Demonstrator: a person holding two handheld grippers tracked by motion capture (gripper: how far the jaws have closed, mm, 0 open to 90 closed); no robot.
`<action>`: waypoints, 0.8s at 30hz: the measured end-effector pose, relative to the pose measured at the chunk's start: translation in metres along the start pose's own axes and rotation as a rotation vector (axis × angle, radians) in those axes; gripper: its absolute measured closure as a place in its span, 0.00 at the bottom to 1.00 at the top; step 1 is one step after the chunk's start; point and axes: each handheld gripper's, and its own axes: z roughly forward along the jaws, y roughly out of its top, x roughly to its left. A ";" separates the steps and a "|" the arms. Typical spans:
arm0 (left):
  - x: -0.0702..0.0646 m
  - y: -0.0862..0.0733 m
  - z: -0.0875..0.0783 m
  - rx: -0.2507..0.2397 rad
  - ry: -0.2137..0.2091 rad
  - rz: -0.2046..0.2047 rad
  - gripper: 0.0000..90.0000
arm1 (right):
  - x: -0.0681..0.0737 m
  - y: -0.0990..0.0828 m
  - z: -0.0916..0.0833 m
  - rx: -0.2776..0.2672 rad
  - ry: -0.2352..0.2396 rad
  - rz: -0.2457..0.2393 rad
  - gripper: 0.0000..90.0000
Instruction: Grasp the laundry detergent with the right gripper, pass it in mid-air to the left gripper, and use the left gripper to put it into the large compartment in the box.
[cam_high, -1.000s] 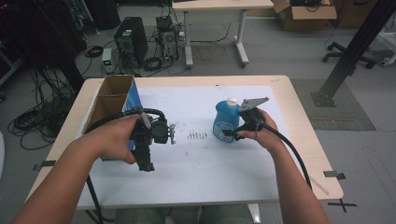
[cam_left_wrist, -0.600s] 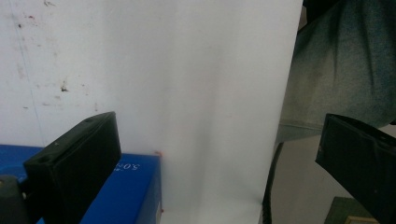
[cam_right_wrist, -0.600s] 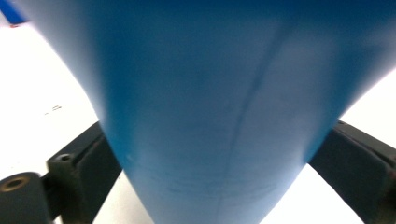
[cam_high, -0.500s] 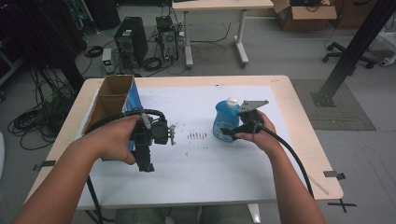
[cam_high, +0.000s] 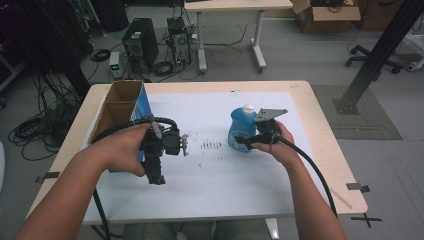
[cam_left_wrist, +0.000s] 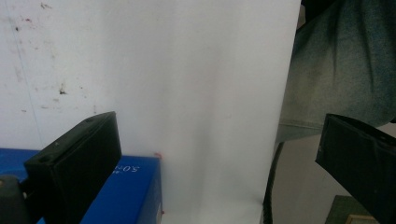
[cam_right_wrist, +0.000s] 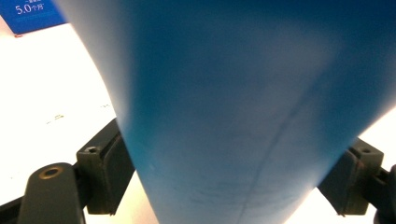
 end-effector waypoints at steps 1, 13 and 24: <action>0.000 0.000 0.000 0.001 -0.001 -0.004 0.00 | 0.000 0.000 0.000 0.000 0.000 0.000 0.20; 0.001 0.000 0.001 0.000 -0.003 -0.002 0.00 | 0.000 -0.001 0.001 -0.016 -0.004 0.006 0.26; 0.002 -0.001 0.003 -0.002 -0.006 -0.006 0.00 | -0.002 -0.003 0.002 -0.030 0.005 0.016 0.30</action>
